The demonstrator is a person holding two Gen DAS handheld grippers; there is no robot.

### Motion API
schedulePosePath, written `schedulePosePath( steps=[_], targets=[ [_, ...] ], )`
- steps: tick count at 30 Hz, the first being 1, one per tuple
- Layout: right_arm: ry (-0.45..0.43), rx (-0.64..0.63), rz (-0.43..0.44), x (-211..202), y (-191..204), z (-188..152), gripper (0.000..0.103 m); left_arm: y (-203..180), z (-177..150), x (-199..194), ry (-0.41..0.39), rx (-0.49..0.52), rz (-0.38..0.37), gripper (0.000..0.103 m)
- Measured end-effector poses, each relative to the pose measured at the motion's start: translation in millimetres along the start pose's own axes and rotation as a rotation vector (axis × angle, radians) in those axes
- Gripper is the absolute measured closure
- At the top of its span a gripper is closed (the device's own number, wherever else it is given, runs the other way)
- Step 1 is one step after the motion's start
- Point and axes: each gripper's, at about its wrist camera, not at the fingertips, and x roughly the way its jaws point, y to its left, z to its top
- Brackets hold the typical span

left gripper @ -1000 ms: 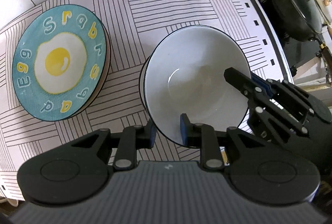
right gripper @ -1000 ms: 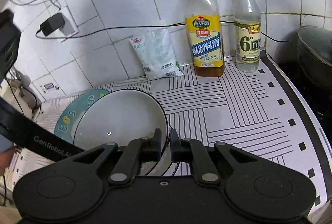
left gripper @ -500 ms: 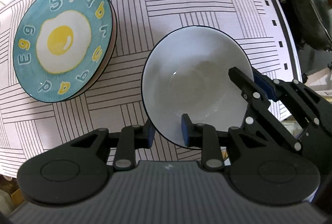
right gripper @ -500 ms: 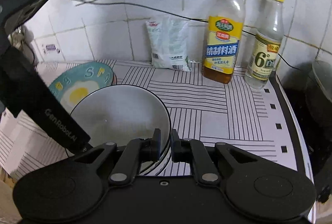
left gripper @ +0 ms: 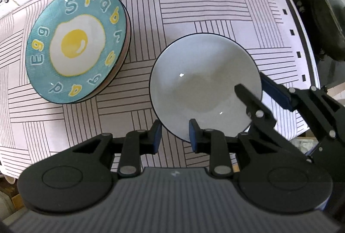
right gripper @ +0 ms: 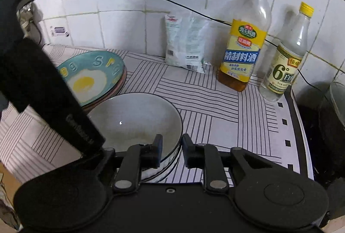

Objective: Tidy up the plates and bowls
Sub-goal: 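Open both grippers to release the third bowl into the stack, then close both grippers on the rim of the three-bowl stack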

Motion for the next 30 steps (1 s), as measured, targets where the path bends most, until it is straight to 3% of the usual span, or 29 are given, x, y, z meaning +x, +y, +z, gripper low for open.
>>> schedulePosePath(
  steps=[2, 6, 13, 15, 30],
  targets=[
    [-0.003, -0.001, 0.015, -5, 0, -1, 0.075, 1, -4, -6, -0.021, -0.006, 0.000, 0.076],
    [-0.057, 0.021, 0.057, -22, -4, -7, 0.061, 2, -11, -19, -0.060, -0.024, 0.006, 0.076],
    [-0.121, 0.069, 0.087, -48, -14, -18, 0.054, -2, -29, -35, -0.087, -0.054, 0.013, 0.075],
    [-0.133, 0.065, 0.099, -54, -16, -21, 0.048, -1, -33, -36, -0.095, -0.072, 0.005, 0.074],
    [-0.140, 0.034, 0.136, -78, -8, -44, 0.036, 12, -79, -63, -0.201, -0.080, -0.076, 0.064]
  ],
)
